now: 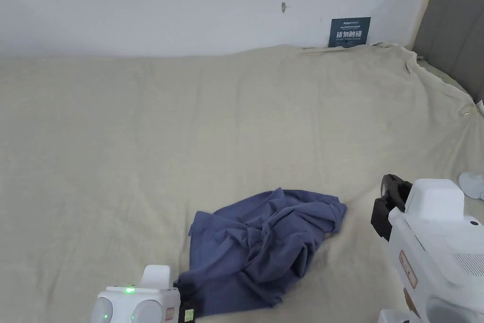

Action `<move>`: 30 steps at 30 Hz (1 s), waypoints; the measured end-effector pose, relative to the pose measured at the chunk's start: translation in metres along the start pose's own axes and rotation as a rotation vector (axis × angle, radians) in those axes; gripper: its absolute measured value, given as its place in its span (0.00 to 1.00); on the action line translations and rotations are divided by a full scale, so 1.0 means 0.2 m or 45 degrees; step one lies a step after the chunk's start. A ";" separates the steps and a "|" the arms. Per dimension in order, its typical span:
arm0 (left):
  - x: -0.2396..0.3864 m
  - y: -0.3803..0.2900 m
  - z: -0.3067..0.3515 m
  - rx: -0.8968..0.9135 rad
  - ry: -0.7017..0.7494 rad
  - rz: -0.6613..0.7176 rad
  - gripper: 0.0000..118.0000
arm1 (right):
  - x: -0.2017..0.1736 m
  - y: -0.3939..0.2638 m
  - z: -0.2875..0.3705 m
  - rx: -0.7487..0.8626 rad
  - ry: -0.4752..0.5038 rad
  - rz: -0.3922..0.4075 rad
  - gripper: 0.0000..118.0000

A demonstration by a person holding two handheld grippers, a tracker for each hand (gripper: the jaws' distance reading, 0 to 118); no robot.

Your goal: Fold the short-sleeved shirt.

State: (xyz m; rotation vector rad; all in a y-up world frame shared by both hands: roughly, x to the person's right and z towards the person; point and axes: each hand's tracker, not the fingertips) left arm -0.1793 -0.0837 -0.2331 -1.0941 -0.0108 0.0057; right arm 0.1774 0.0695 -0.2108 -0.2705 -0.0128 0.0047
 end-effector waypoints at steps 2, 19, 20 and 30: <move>0.01 0.01 0.00 0.001 -0.017 0.005 0.04 | 0.01 -0.01 -0.02 -0.010 -0.001 0.004 0.00; -0.14 0.15 0.30 0.203 -0.219 0.144 0.00 | 0.10 -0.17 -1.00 -0.654 0.105 -0.115 0.82; -0.14 0.16 0.30 0.209 -0.223 0.150 0.00 | 0.11 -0.19 -1.06 -0.689 0.093 -0.127 0.87; -0.14 0.18 0.27 0.205 -0.233 0.171 0.00 | 0.03 -0.38 -1.39 -0.993 0.071 -0.075 0.70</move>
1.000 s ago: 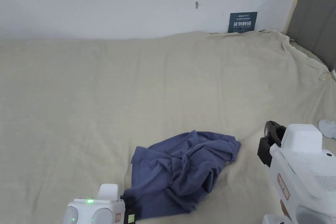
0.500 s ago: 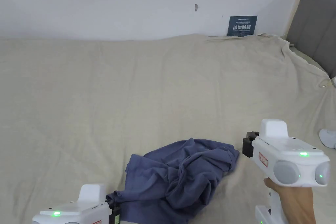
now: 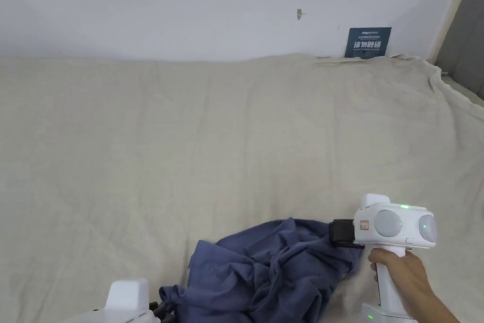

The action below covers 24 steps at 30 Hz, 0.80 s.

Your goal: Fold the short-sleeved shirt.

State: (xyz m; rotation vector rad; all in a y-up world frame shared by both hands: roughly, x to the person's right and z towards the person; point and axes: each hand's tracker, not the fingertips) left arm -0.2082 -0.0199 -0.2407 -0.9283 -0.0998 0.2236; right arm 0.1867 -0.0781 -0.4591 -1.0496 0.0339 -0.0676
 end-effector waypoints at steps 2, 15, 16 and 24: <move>0.00 0.00 0.00 -0.002 -0.001 0.002 0.00 | -0.01 -0.02 -0.02 -0.032 0.025 0.004 0.46; 0.00 0.04 0.07 0.065 -0.069 0.043 0.00 | 0.04 -0.07 0.35 0.163 0.155 0.018 0.02; -0.01 0.05 0.09 0.076 -0.079 0.050 0.00 | 0.07 -0.07 0.39 0.195 0.168 0.001 0.02; -0.01 0.21 0.21 0.209 -0.109 0.066 0.00 | 0.19 -0.04 0.87 0.473 0.268 -0.102 0.02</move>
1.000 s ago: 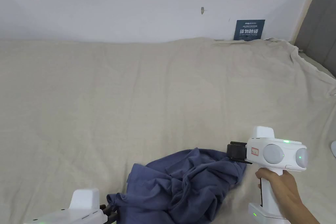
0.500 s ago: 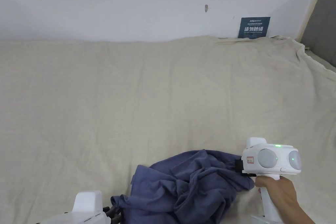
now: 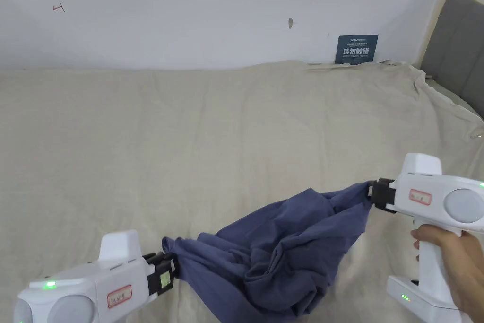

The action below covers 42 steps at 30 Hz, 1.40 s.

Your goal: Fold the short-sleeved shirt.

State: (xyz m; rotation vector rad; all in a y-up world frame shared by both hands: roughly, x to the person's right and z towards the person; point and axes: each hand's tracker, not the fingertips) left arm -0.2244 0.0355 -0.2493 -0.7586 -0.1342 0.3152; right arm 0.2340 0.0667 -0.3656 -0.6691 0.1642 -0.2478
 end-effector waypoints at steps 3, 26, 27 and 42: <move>-0.02 0.11 0.04 0.077 -0.005 0.025 0.00 | 0.02 0.10 0.13 0.109 0.007 -0.038 0.02; -0.30 1.58 0.24 0.580 0.115 0.219 0.00 | 0.00 1.15 0.30 0.524 -0.133 -0.087 0.02; -0.29 1.63 0.23 0.594 0.118 0.208 0.00 | -0.01 1.18 0.28 0.528 -0.128 -0.092 0.02; -0.54 1.33 -0.04 0.458 0.231 0.198 0.00 | 0.09 0.77 -0.15 0.308 -0.169 -0.071 0.02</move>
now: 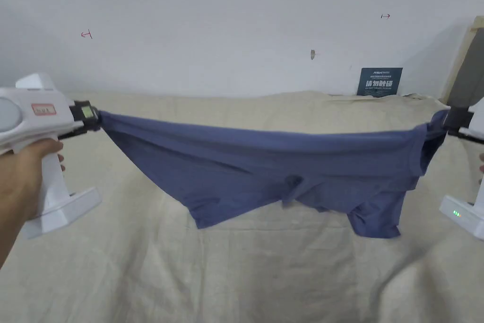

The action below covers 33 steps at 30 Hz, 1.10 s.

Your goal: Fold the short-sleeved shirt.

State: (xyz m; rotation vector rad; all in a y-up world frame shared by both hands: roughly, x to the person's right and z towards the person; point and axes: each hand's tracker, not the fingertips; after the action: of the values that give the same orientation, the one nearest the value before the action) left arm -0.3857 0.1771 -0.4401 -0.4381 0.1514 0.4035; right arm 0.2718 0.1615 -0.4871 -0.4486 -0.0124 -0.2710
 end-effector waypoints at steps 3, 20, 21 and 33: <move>-0.10 -0.20 0.00 -0.069 0.016 0.018 0.00 | 0.07 -0.21 -0.03 -0.092 -0.014 0.002 0.02; -0.50 -1.24 0.52 -0.460 0.168 -0.007 0.00 | 0.22 -1.24 0.58 -0.405 -0.039 -0.084 0.02; -0.51 -1.27 0.56 -0.471 0.172 -0.019 0.00 | 0.21 -1.27 0.63 -0.418 -0.036 -0.087 0.02; -0.64 -1.40 0.84 -0.573 0.251 -0.088 0.00 | 0.30 -1.51 0.90 -0.553 -0.094 -0.017 0.02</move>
State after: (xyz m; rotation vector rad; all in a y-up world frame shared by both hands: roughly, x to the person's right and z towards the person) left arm -0.3788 -0.0246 -0.1534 -0.9248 0.2374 0.3246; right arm 0.2585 -0.0382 -0.1909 -0.8905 -0.0293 -0.2704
